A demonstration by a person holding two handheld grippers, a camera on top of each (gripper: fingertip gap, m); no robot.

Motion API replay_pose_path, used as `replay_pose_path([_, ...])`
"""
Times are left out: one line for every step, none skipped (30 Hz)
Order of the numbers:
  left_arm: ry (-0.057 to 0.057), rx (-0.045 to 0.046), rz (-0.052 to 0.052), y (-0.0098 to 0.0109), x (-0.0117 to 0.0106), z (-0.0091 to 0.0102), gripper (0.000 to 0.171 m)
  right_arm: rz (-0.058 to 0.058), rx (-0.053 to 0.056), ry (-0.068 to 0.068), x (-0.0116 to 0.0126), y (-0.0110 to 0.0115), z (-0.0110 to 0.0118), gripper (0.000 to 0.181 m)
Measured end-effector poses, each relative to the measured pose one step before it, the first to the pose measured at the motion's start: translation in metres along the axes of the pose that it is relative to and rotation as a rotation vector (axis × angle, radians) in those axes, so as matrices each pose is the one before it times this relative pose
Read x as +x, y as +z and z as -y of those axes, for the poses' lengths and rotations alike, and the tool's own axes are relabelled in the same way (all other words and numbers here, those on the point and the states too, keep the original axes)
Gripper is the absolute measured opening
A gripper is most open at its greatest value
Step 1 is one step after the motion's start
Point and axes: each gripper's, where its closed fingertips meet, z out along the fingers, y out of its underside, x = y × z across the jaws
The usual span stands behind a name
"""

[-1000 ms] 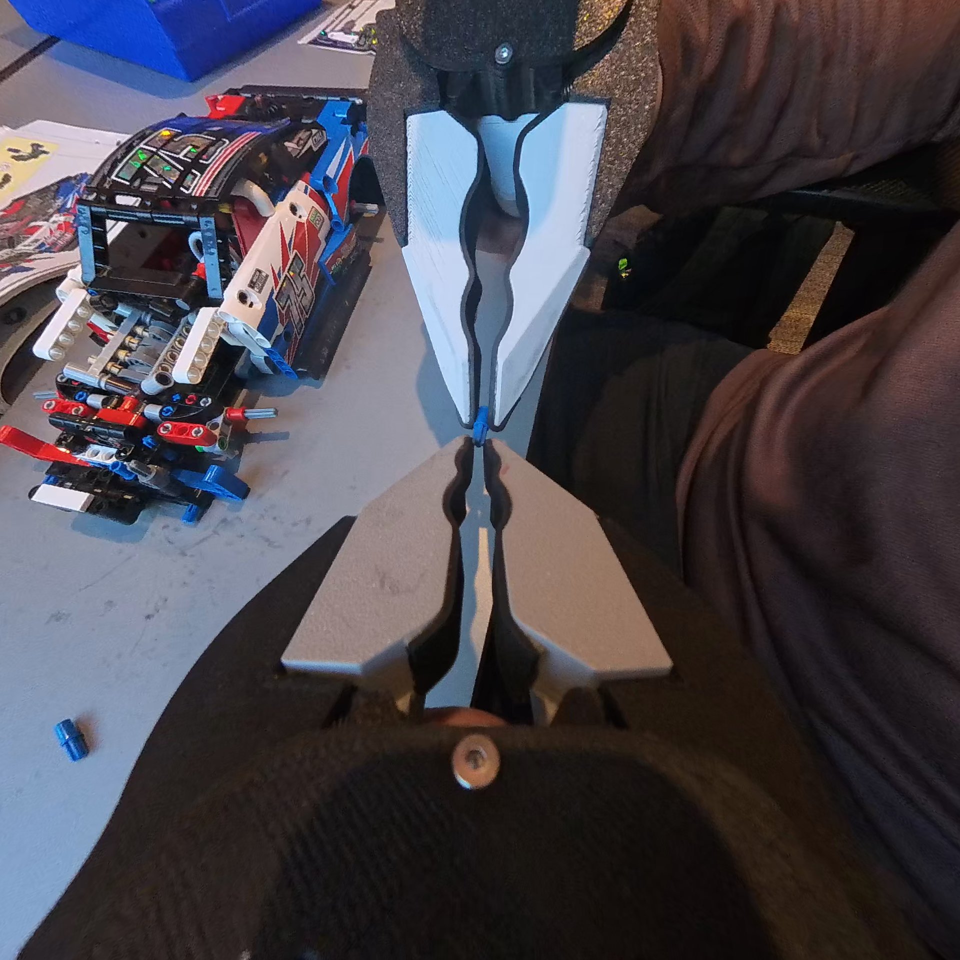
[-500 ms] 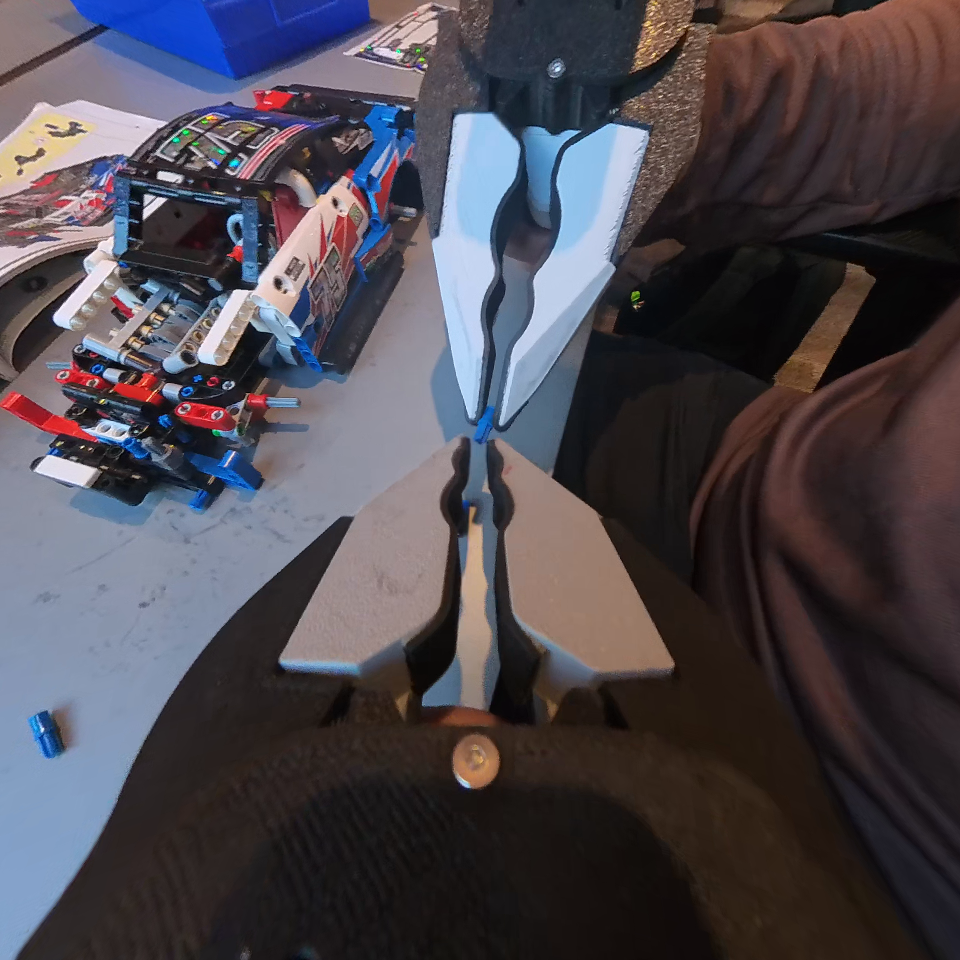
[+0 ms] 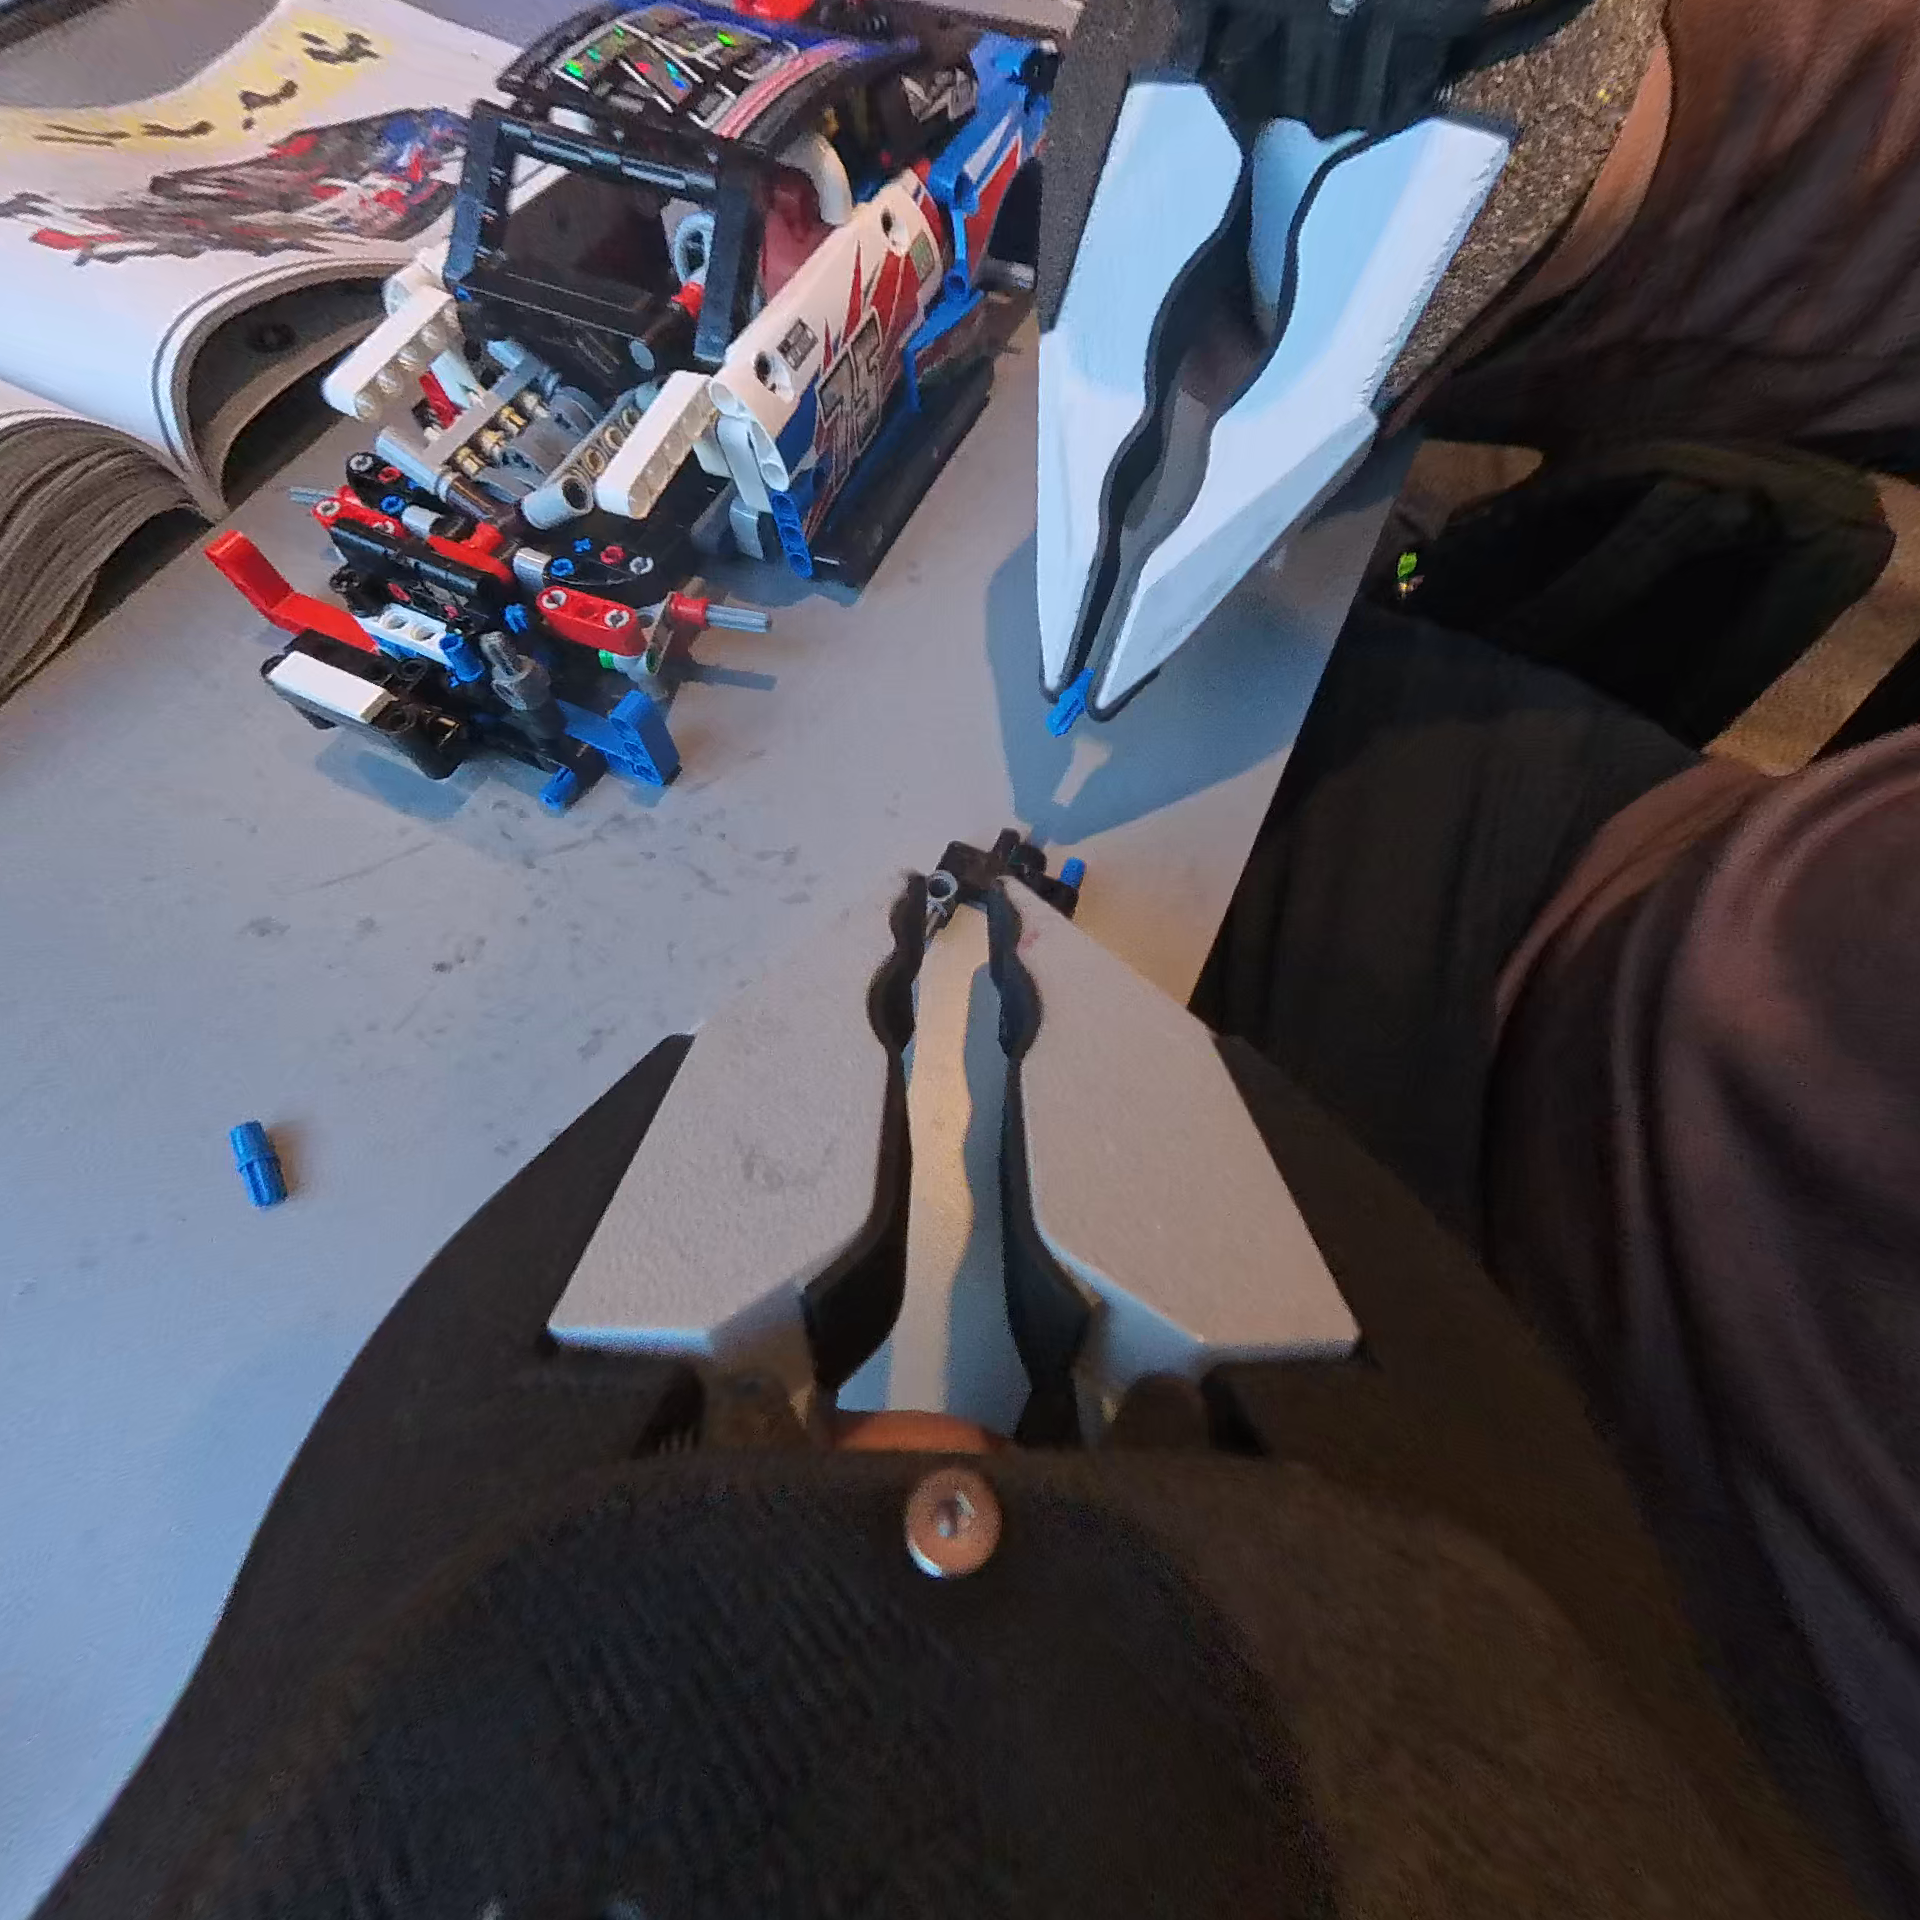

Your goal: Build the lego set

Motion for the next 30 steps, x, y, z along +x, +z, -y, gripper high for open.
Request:
replay_pose_path([0.0146, -0.01417, -0.0093, 0.00165, 0.00152, -0.00144, 0.007, -0.001, -0.0105, -0.0033, -0.00048, 0.00172, -0.00094, 0.004])
replay_pose_path([0.0108, -0.01711, -0.0123, 0.00192, 0.00167, -0.00182, 0.007, -0.0004, -0.0063, -0.0008, -0.00038, 0.00168, -0.00027, 0.004])
replay_pose_path([0.006, -0.02043, -0.0169, 0.00214, 0.00188, -0.00224, 0.007, 0.0025, -0.0009, 0.002, -0.00075, 0.00152, 0.00078, 0.004])
replay_pose_path([0.0004, -0.02042, -0.0134, 0.00198, 0.00113, -0.00201, 0.009, 0.0036, 0.0027, 0.0028, -0.00078, 0.00131, 0.00135, 0.004])
replay_pose_path([0.0006, -0.01655, -0.0102, 0.00166, 0.00066, -0.00148, 0.012, 0.0023, 0.0022, 0.0023, -0.00068, 0.00113, 0.00117, 0.004])
replay_pose_path([0.0024, -0.00793, -0.0038, 0.00092, 0.00003, -0.00043, 0.012, 0.0022, -0.0015, 0.0013, -0.00053, 0.00144, 0.00043, 0.004])
replay_pose_path([0.0057, -0.00103, -0.0053, 0.00035, 0.0006, 0.00032, 0.008, 0.0021, -0.0057, -0.0004, -0.0006, 0.0015, -0.00031, 0.004])
replay_pose_path([0.0088, 0.00404, -0.011, -0.0001, 0.00185, 0.001, 0.003, 0.0003, -0.0083, -0.0024, -0.0004, 0.00137, -0.00078, 0.004])
replay_pose_path([0.0085, 0.0055, -0.0058, -0.00034, 0.00138, 0.00105, 0.0, 0.0003, -0.0076, -0.004, -0.00057, 0.00144, -0.00055, 0.004])
replay_pose_path([0.0056, 0.00146, -0.0013, -0.00008, 0.00061, 0.00042, 0.0, 0.0022, -0.0051, -0.0045, -0.0009, 0.00122, -0.00011, 0.004])
replay_pose_path([0.0023, -0.00271, -0.0003, 0.00029, 0.00011, -0.00013, 0.001, 0.0011, -0.0045, -0.0032, -0.00066, 0.00115, -0.00007, 0.004])
replay_pose_path([0.0041, -0.00427, -0.0061, 0.00034, 0.00098, -0.00035, 0.001, -0.0008, -0.004, -0.0015, -0.0001, 0.00106, -0.00002, 0.004])
replay_pose_path([0.0077, -0.00318, -0.008, 0.0004, 0.00129, 0.00004, 0.0, 0.0006, -0.0024, -0.0007, -0.00007, 0.00086, 0.00014, 0.004])
replay_pose_path([0.0099, -0.00461, 0.002, 0.00033, -0.00019, 0.00001, 0.001, 0.0024, -0.0012, 0.0001, -0.00019, 0.00059, 0.00021, 0.004])
replay_pose_path([0.0127, -0.00624, 0.0119, 0.00031, -0.00172, 0.00015, 0.001, 0.0018, -0.001, 0.0016, 0.00001, 0.00042, 0.00013, 0.004])
replay_pose_path([0.0156, -0.00605, 0.0104, 0.00046, -0.00152, 0.00006, 0.001, 0.0015, -0.0011, 0.0027, 0.00017, 0.0003, 0.00007, 0.004])
replay_pose_path([0.0138, -0.00496, 0.0047, 0.00044, -0.0007, 0.00015, 0.001, 0.0017, 0.0, 0.0024, 0.00009, -0.00003, -0.00008, 0.004])
replay_pose_path([0.0081, -0.00521, -0.0014, 0.00074, 0.00003, 0.0001, 0.002, 0.0003, 0.0022, 0.0021, 0.00021, -0.0002, 0.00023, 0.004])
replay_pose_path([0.0035, -0.0065, -0.0065, 0.00075, 0.00075, -0.00013, 0.005, -0.0004, 0.0034, 0.0019, 0.00024, -0.00045, 0.00039, 0.004])
replay_pose_path([0.0028, -0.00521, -0.0046, 0.00089, 0.00044, -0.00017, 0.007, 0.0006, 0.0026, 0.0017, 0.00007, -0.00038, 0.00025, 0.004])
replay_pose_path([0.0047, -0.00299, -0.0026, 0.00084, 0.00028, -0.00002, 0.009, 0.0012, 0.0003, 0.0015, 0.00002, -0.00024, -0.00011, 0.004])
replay_pose_path([0.0042, -0.00136, -0.0021, 0.0006, 0.00025, 0.00031, 0.009, 0.001, -0.0023, 0.0011, 0.00026, -0.00024, -0.00056, 0.004])
replay_pose_path([0.0021, 0.00233, -0.0064, 0.00028, 0.00086, 0.00084, 0.01, 0.0004, -0.0041, 0.0002, 0.00037, -0.00024, -0.00084, 0.004])
replay_pose_path([0.0, 0.00585, -0.0085, -0.0002, 0.00117, 0.00135, 0.01, -0.0022, -0.0049, -0.001, 0.00088, -0.00031, -0.00109, 0.004])
replay_pose_path([-0.0025, 0.00744, -0.0036, -0.00048, 0.0003, 0.00162, 0.01, -0.004, -0.0042, -0.0012, 0.00124, -0.0004, -0.00108, 0.004])
replay_pose_path([-0.0035, 0.00632, -0.0011, -0.00065, -0.00015, 0.00137, 0.01, -0.0013, -0.0016, 0.0006, 0.00084, -0.00061, -0.00061, 0.004])
replay_pose_path([-0.0028, 0.00358, -0.0003, -0.00036, -0.00045, 0.00087, 0.01, 0.0012, 0.0015, 0.0033, 0.00057, -0.00034, 0.00002, 0.004])
replay_pose_path([-0.0001, 0.00049, 0.0, 0.0, -0.00041, 0.00015, 0.009, 0.0005, 0.0022, 0.0042, 0.00063, -0.00025, 0.00027, 0.004])
replay_pose_path([0.0008, -0.00195, 0.0033, 0.00038, -0.00087, -0.00037, 0.007, 0.0001, 0.0002, 0.0021, 0.00042, -0.00003, 0.00008, 0.004])
replay_pose_path([-0.0005, -0.00293, 0.0036, 0.00088, -0.00076, -0.00068, 0.005, 0.0004, -0.0017, -0.0006, 0.00012, 0.00032, -0.00015, 0.004])
